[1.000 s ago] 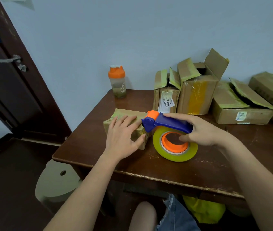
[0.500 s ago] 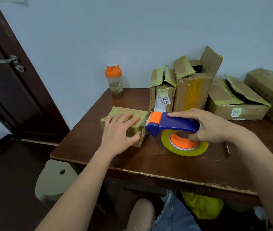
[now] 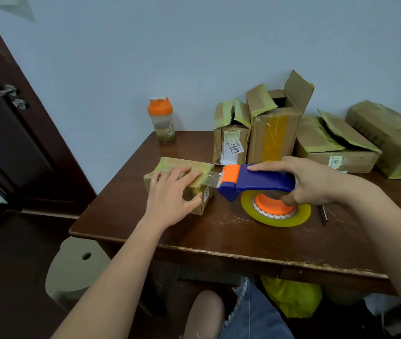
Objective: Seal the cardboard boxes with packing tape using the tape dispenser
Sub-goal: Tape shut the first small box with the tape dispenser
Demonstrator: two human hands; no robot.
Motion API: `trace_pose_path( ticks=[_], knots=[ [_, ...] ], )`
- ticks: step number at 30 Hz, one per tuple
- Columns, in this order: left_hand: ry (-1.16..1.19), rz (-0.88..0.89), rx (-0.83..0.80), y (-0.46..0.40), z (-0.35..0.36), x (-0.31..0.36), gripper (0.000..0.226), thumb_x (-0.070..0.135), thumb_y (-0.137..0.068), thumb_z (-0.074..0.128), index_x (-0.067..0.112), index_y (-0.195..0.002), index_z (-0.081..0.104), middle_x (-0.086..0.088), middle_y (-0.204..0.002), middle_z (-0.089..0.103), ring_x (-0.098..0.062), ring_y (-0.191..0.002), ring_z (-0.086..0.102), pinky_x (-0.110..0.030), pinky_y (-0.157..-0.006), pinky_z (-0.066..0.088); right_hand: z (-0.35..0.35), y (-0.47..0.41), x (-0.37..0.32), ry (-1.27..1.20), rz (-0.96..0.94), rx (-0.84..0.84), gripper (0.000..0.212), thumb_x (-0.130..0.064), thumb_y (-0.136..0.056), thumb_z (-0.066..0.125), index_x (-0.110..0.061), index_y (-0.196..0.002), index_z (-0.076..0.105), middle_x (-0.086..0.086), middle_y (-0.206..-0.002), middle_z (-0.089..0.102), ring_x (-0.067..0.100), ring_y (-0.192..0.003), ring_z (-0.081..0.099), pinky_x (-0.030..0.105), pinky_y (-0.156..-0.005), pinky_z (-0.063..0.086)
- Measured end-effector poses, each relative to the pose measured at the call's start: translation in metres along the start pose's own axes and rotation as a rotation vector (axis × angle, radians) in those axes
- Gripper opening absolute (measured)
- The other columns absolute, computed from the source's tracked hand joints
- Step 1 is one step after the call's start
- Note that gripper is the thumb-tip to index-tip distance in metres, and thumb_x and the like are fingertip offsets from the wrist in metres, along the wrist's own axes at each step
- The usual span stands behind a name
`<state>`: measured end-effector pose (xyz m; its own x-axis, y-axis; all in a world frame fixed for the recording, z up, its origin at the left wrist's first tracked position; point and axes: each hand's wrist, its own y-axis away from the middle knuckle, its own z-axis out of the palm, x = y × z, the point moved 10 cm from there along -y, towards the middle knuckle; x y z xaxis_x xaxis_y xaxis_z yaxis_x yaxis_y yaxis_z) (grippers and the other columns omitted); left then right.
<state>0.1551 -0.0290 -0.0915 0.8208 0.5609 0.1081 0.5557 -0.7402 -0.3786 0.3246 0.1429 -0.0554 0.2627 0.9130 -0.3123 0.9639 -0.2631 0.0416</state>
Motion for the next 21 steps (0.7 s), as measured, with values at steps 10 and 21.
trace_pose_path(
  ticks=[10, 21],
  knots=[
    [0.014, -0.058, 0.029, -0.001, -0.005, 0.005, 0.052, 0.055, -0.085, 0.056, 0.039, -0.134, 0.05, 0.009, -0.143, 0.047, -0.017, -0.135, 0.04, -0.052, -0.117, 0.012, -0.003, -0.006, -0.013, 0.172, 0.031, -0.002, 0.078, -0.025, -0.088, 0.06, -0.075, -0.129, 0.015, -0.01, -0.096, 0.04, 0.008, -0.081, 0.046, 0.033, -0.07, 0.048],
    [0.076, -0.063, 0.0, -0.003, -0.008, 0.007, 0.043, 0.056, -0.094, 0.047, 0.041, -0.134, 0.053, 0.011, -0.143, 0.048, -0.014, -0.137, 0.038, -0.053, -0.118, 0.007, -0.009, -0.029, -0.052, 0.357, 0.066, -0.107, 0.072, -0.017, -0.081, 0.047, -0.065, -0.134, 0.034, -0.017, -0.09, 0.049, 0.012, -0.079, 0.049, 0.031, -0.064, 0.038]
  ],
)
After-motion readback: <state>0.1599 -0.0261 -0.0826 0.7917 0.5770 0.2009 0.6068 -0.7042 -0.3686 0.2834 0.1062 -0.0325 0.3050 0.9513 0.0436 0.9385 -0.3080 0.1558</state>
